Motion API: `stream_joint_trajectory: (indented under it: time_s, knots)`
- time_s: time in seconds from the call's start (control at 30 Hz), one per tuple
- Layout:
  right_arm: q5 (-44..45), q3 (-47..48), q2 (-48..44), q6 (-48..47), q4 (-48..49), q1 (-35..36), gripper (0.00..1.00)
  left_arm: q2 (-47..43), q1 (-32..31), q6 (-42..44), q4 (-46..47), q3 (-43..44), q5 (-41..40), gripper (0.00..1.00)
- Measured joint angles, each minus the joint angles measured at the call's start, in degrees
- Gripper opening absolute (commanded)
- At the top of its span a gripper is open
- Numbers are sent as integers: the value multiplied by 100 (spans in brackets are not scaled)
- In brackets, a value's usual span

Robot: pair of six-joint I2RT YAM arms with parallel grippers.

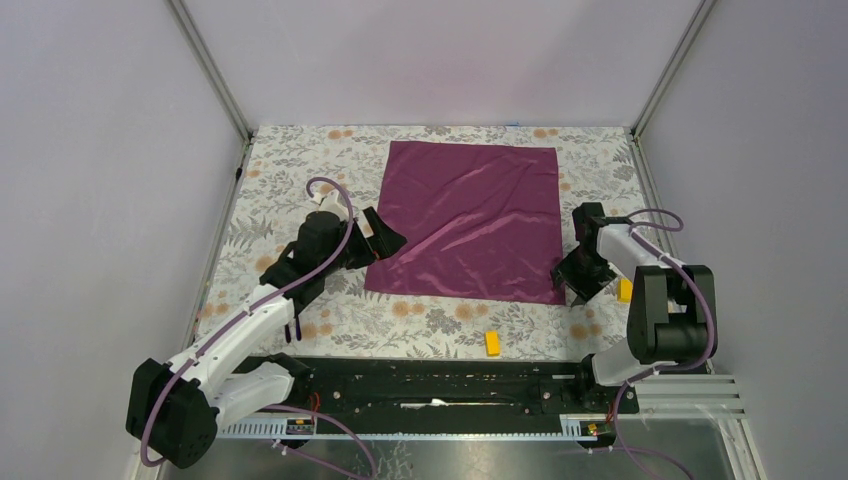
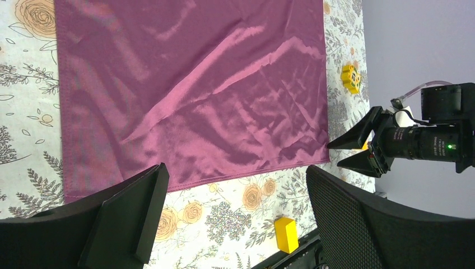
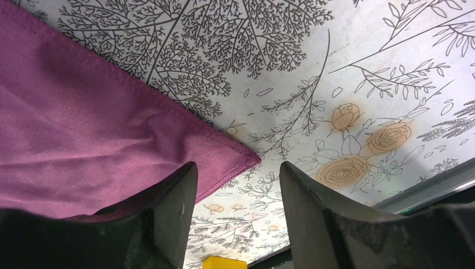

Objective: Fold the napkin into a case and place the utensils inside
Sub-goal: Fold and flatten the napkin at the center of the board.

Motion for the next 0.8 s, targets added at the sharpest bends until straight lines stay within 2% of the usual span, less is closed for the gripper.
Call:
stream_joint_trajectory:
  time_s: [0.5, 0.6, 0.8]
  knots:
    - [-243, -70, 256, 177, 225, 0, 57, -15, 22, 0, -4, 0, 17, 99]
    - [-289, -103, 256, 267, 269, -13, 54, -15, 24, 0, -4, 0, 17, 99]
    - [-343, -146, 240, 374, 313, -26, 38, -31, 46, 4, -13, 0, 15, 99]
